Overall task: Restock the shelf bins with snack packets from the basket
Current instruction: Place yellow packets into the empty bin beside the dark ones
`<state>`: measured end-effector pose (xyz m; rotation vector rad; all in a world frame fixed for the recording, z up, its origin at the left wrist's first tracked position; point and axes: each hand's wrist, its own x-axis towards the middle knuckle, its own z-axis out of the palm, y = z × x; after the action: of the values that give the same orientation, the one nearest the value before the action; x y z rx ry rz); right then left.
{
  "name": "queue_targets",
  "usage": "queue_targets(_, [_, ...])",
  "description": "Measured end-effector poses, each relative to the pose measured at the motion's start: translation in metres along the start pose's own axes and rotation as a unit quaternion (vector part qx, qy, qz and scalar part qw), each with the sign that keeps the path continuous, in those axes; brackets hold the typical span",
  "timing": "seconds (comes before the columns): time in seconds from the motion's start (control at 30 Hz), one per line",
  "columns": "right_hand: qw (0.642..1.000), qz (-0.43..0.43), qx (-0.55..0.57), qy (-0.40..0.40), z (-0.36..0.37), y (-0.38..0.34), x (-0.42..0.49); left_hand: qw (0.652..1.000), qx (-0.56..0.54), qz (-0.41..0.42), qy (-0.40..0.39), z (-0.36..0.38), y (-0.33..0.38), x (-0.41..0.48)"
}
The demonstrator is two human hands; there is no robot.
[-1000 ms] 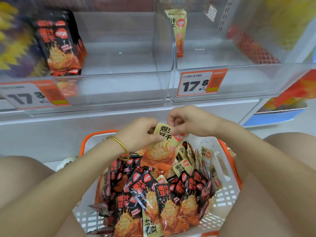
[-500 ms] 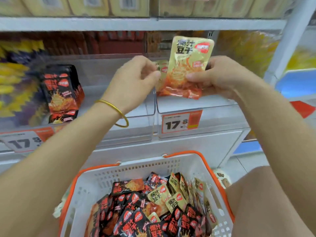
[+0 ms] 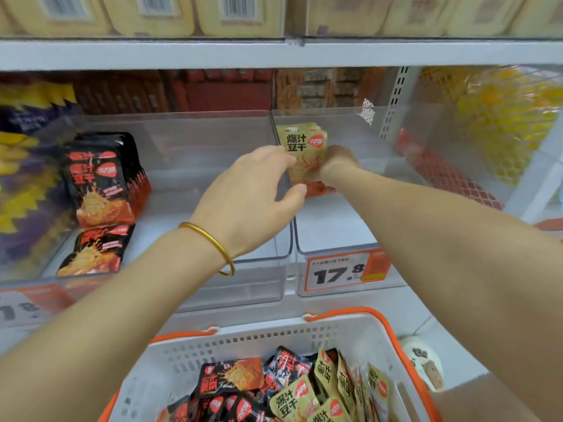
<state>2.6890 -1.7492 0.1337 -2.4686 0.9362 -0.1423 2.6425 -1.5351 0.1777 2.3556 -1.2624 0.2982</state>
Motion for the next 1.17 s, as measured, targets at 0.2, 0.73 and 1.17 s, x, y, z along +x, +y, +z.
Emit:
queue_targets(0.2, [1.0,-0.016,0.01,-0.016,0.005,-0.003,0.006,1.0,-0.012,0.004,0.002,0.003,-0.001,0.0])
queue_targets(0.73, [0.986,-0.156,0.05,-0.006,-0.089,0.011,-0.165,0.976,-0.078,0.139,0.15,-0.003,0.022,-0.083])
queue_targets(1.17, [0.826,-0.19,-0.364,-0.387,0.145,0.143,-0.185,0.973,-0.047,0.036,-0.222,0.106,-0.007,-0.161])
